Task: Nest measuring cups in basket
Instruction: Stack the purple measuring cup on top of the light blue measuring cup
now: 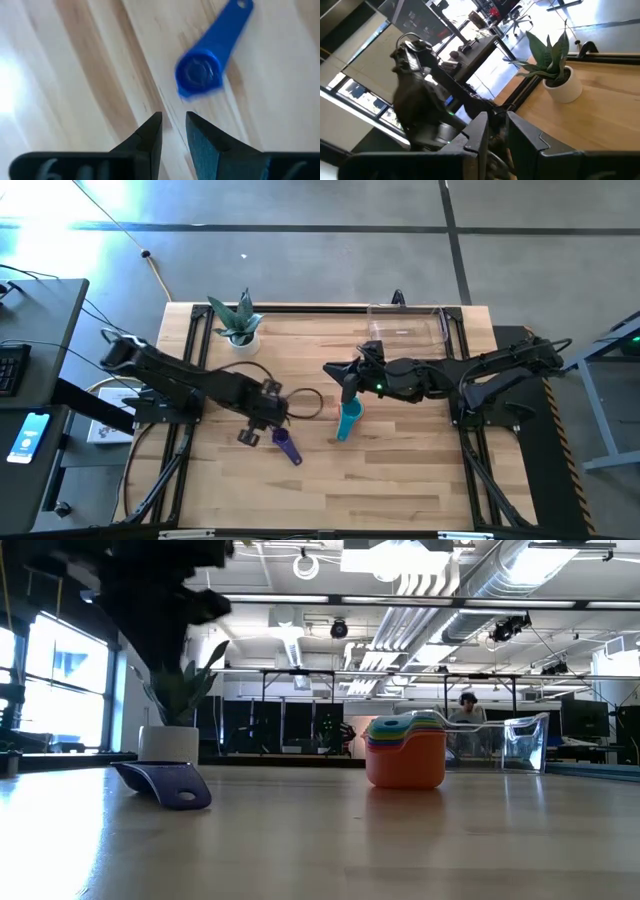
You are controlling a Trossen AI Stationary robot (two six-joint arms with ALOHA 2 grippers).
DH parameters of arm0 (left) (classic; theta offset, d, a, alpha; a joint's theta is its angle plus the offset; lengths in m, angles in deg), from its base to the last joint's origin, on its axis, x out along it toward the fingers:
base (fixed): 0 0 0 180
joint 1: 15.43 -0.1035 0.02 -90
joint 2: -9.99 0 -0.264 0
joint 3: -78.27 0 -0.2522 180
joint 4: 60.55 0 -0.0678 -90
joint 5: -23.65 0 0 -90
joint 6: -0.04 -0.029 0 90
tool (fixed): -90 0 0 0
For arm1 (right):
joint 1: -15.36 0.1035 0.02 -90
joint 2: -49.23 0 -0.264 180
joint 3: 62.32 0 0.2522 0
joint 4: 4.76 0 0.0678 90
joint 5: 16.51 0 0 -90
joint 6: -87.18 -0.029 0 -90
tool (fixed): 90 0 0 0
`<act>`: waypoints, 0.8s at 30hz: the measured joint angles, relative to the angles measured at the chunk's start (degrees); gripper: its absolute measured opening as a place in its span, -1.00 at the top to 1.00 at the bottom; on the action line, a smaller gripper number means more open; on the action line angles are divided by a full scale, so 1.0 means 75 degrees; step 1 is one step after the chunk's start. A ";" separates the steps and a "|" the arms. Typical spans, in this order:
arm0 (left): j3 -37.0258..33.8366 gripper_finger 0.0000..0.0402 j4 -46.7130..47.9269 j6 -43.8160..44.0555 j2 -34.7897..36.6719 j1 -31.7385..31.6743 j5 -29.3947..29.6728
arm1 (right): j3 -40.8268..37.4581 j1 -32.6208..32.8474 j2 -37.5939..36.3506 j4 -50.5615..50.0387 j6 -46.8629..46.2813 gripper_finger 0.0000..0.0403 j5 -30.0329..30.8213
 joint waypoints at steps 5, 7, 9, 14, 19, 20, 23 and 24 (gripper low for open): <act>0.0000 0.61 0.0880 0.1369 0.1130 0.0056 -0.0006 | -0.0003 -0.0234 0.0000 0.0000 0.0042 0.65 0.0060; 0.0000 0.61 0.1144 0.1992 0.1556 0.0053 -0.0003 | -0.0003 -0.0354 0.0003 0.0046 0.0176 0.59 0.0054; 0.0000 0.61 0.1395 0.2522 0.1957 0.0053 0.0000 | -0.0003 -0.0466 0.0003 0.0180 0.0211 0.52 0.0005; 0.0006 0.62 0.2122 0.3634 0.2933 0.0191 -0.0005 | -0.0006 -0.0664 0.0010 0.0936 0.0800 0.34 -0.0393; 0.0003 0.62 0.2862 0.4451 0.3817 0.0378 0.0000 | -0.0006 -0.0652 0.0377 0.2268 0.2068 0.30 -0.0698; 0.0003 0.62 0.2967 0.4574 0.3977 0.0407 -0.0003 | -0.0006 -0.0653 0.0452 0.2340 0.2173 0.31 -0.0717; 0.0003 0.62 0.3107 0.4945 0.4410 0.0471 0.0015 | -0.0006 -0.0700 0.0743 0.2359 0.2019 0.34 -0.0842; 0.0003 0.62 0.3153 0.5068 0.4534 0.0495 0.0016 | -0.0006 -0.0710 0.0843 0.2354 0.1920 0.35 -0.0910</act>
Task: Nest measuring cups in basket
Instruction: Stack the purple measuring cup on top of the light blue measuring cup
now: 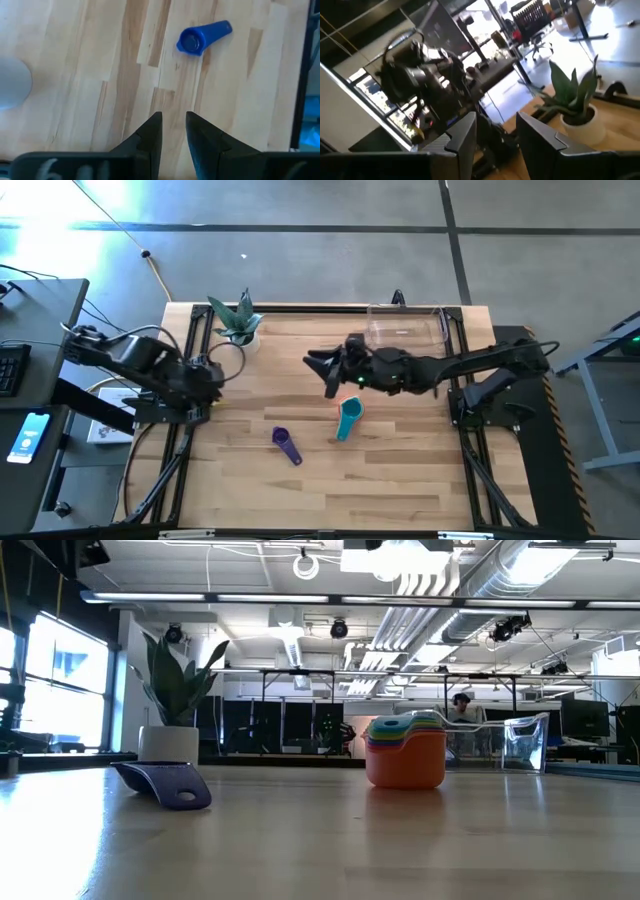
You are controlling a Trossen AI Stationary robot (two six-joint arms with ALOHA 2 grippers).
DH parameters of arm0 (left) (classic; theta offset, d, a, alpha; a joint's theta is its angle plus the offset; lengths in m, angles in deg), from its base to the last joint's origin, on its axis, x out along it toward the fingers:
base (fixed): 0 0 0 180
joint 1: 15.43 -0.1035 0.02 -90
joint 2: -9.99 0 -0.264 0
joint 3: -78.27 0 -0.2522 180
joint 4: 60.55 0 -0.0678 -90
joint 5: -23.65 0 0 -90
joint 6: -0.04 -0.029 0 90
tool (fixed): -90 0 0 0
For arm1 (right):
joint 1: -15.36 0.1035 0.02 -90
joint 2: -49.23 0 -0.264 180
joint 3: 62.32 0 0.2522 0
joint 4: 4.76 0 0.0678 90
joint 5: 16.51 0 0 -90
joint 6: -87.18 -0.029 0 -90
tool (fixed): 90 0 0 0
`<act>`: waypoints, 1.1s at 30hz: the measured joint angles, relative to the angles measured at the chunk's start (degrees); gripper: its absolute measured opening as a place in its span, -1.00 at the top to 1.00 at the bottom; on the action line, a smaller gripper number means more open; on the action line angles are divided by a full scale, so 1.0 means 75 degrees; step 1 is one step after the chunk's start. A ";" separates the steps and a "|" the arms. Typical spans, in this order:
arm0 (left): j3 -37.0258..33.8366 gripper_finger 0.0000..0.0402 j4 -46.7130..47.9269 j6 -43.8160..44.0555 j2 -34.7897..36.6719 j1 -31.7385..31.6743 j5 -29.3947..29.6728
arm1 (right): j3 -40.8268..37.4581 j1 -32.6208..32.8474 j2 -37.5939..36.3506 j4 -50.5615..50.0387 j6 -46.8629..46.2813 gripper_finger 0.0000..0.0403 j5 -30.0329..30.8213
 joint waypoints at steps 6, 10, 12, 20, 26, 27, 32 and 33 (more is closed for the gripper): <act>0.0000 0.62 0.0149 0.0193 0.0605 0.0103 0.0144 | 0.0572 -0.0010 0.0781 -0.0329 -0.0152 0.36 -0.0463; 0.0000 0.62 0.0252 0.0193 0.0879 0.0103 0.0425 | 0.1591 -0.0138 0.1295 -0.1290 -0.0049 0.36 -0.0869; 0.0000 0.62 0.0250 0.0193 0.1002 0.0103 0.0577 | 0.2126 -0.0189 0.1602 -0.2126 -0.0136 0.36 -0.0973; 0.0000 0.62 0.0247 0.0193 0.1192 0.0100 0.0904 | 0.4080 -0.0175 0.3148 -0.5310 -0.1411 0.36 -0.1406; 0.0000 0.62 0.0249 0.0193 0.1211 0.0100 0.0976 | 0.4921 -0.0136 0.4257 -0.5847 -0.1743 0.36 -0.2188; 0.0000 0.62 0.0247 0.0193 0.1211 0.0100 0.0981 | 0.5003 -0.0127 0.4416 -0.5884 -0.1740 0.36 -0.2300; 0.0000 0.62 0.0246 0.0193 0.1211 0.0099 0.0987 | 0.5097 -0.0030 0.4995 -0.5906 -0.1803 0.36 -0.2689; 0.0000 0.62 0.0247 0.0193 0.1211 0.0100 0.0987 | 0.5100 -0.0006 0.5076 -0.5900 -0.1813 0.36 -0.2691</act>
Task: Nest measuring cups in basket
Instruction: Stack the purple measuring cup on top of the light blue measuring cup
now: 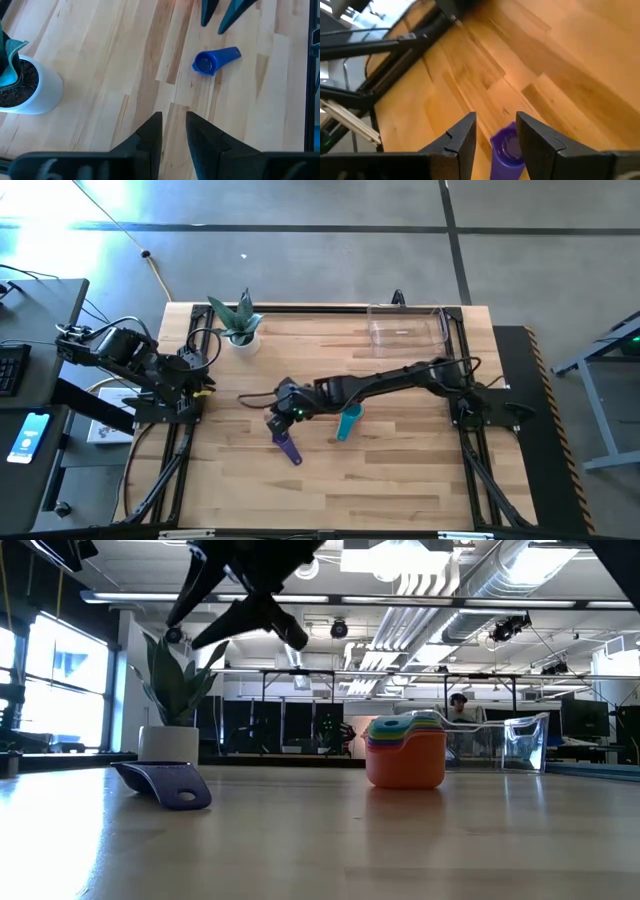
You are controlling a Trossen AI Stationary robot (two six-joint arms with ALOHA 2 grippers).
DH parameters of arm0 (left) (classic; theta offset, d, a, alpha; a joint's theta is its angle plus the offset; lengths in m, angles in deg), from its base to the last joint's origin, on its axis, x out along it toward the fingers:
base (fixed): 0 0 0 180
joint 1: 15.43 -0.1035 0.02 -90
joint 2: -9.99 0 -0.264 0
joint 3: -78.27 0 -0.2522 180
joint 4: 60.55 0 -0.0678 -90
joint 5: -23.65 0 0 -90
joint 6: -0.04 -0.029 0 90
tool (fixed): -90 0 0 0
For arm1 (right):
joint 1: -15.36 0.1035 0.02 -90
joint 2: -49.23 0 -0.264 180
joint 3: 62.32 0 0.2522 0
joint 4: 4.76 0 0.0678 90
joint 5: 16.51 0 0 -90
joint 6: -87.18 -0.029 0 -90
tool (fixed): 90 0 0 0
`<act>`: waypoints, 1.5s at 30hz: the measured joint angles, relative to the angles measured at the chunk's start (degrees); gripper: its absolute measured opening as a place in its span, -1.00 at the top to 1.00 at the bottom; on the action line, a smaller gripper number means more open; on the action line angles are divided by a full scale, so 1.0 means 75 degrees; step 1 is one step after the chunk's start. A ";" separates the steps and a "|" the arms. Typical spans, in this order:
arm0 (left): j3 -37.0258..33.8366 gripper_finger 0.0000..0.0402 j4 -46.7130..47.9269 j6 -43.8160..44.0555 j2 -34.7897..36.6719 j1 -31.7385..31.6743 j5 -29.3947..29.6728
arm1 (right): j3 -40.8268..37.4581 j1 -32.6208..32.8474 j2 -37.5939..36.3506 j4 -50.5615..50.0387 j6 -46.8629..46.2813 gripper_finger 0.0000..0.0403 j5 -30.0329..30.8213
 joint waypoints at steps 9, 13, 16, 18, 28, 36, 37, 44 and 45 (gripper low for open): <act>-0.0003 0.62 -0.0006 0.0000 0.0000 -0.0003 0.0052 | 0.0012 0.0166 0.0578 -0.0058 -0.0094 0.36 -0.0134; -0.0006 0.62 -0.0003 0.0000 0.0000 0.0000 0.0063 | 0.0012 0.0194 0.0855 -0.0056 -0.0099 0.36 -0.0272; -0.0006 0.62 -0.0006 0.0000 0.0000 -0.0001 0.0076 | 0.0012 0.0204 0.1012 -0.0062 -0.0103 0.36 -0.0364; -0.0006 0.62 -0.0009 0.0000 0.0000 0.0000 0.0076 | 0.0012 0.0208 0.1101 -0.0074 -0.0100 0.36 -0.0364; -0.0006 0.62 -0.0006 0.0064 0.0000 0.0000 0.0078 | 0.0006 0.0190 0.1350 -0.0257 -0.0100 0.36 -0.0283; -0.0006 0.62 -0.0007 0.0064 0.0000 0.0000 0.0078 | 0.0000 0.0181 0.1492 -0.0450 -0.0112 0.36 -0.0328; -0.0006 0.62 -0.0006 0.0064 0.0000 0.0000 0.0078 | 0.0000 0.0181 0.1486 -0.0448 -0.0109 0.36 -0.0323; -0.0006 0.62 -0.0006 0.0063 0.0000 0.0000 0.0197 | 0.0000 0.0175 0.1496 -0.0591 -0.0132 0.36 -0.0157; -0.0006 0.62 -0.0006 0.0064 0.0000 0.0000 0.0237 | 0.0000 0.0175 0.1521 -0.0597 -0.0161 0.36 -0.0157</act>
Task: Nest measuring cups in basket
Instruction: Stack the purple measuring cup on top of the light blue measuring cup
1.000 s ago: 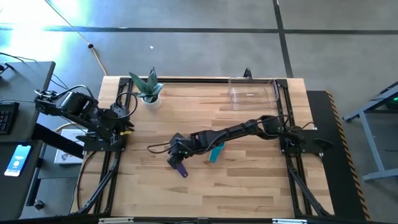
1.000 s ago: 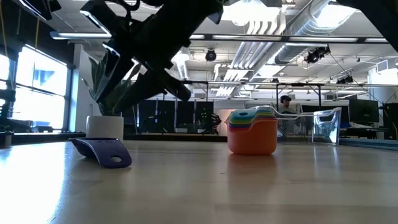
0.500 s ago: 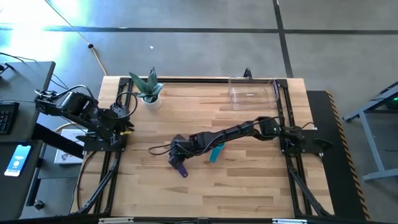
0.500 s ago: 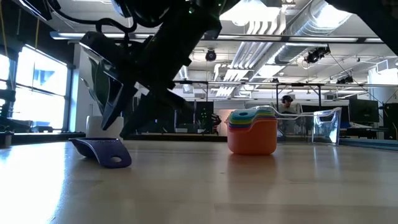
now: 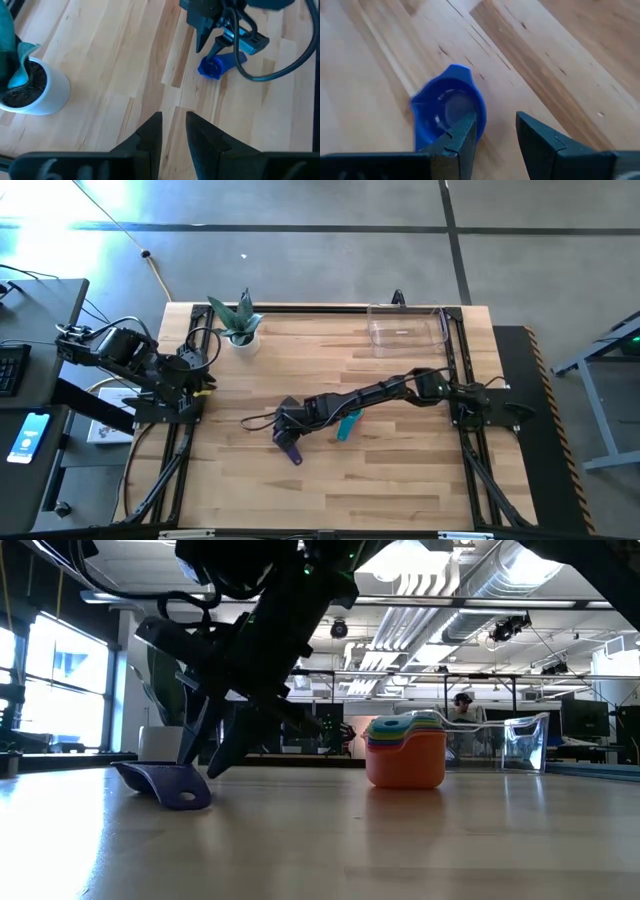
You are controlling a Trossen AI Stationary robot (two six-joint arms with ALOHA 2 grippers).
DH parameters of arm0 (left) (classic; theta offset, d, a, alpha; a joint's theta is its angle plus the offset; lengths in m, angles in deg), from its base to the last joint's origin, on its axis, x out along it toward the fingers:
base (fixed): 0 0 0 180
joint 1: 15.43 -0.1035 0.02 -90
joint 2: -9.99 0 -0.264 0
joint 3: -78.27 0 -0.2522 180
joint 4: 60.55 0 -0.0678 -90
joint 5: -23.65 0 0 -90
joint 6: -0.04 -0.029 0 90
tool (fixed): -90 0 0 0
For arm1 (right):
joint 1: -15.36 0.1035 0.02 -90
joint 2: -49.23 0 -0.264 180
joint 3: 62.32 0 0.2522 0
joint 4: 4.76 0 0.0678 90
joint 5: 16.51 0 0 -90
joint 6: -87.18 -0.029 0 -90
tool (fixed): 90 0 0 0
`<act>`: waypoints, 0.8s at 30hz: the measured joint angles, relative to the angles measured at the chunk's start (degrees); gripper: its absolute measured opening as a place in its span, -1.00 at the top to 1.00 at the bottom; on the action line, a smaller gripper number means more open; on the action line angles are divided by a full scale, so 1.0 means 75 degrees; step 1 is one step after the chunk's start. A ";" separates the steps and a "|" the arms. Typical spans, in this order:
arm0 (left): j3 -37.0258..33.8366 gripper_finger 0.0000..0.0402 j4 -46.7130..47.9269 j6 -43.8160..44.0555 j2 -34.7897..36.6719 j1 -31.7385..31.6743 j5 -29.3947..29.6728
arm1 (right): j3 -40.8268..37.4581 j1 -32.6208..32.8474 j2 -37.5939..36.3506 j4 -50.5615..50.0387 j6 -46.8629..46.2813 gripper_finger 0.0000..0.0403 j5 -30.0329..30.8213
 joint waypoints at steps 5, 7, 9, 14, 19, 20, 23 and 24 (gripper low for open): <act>0.0000 0.62 0.0000 -0.0003 0.0000 0.0000 0.0045 | 0.0000 0.0001 0.0029 -0.0070 -0.0013 0.36 -0.0002; 0.0000 0.62 0.0000 -0.0003 0.0000 0.0000 0.0045 | 0.0000 -0.0003 0.0029 -0.0268 -0.0170 0.36 0.0008; 0.0000 0.62 0.0000 -0.0006 0.0000 0.0000 0.0045 | 0.0000 -0.0006 0.0029 -0.0310 -0.0310 0.37 0.0033; 0.0000 0.62 0.0000 -0.0060 0.0000 0.0000 0.0045 | 0.0000 -0.0006 0.0029 -0.0313 -0.0549 0.51 0.0052; 0.0000 0.62 0.0000 -0.0201 0.0000 0.0000 0.0071 | 0.0000 -0.0006 0.0029 -0.0310 -0.0629 0.81 -0.0039; 0.0000 0.62 0.0000 -0.0207 0.0000 0.0000 0.0096 | 0.0000 -0.0006 0.0029 -0.0310 -0.0662 0.88 -0.0088; 0.0000 0.62 0.0001 -0.0210 0.0000 0.0000 0.0120 | 0.0000 -0.0006 0.0029 -0.0310 -0.0915 0.97 -0.0181; 0.0000 0.62 0.0003 -0.0210 0.0000 0.0000 0.0120 | 0.0000 -0.0006 0.0029 -0.0310 -0.1107 0.95 -0.0191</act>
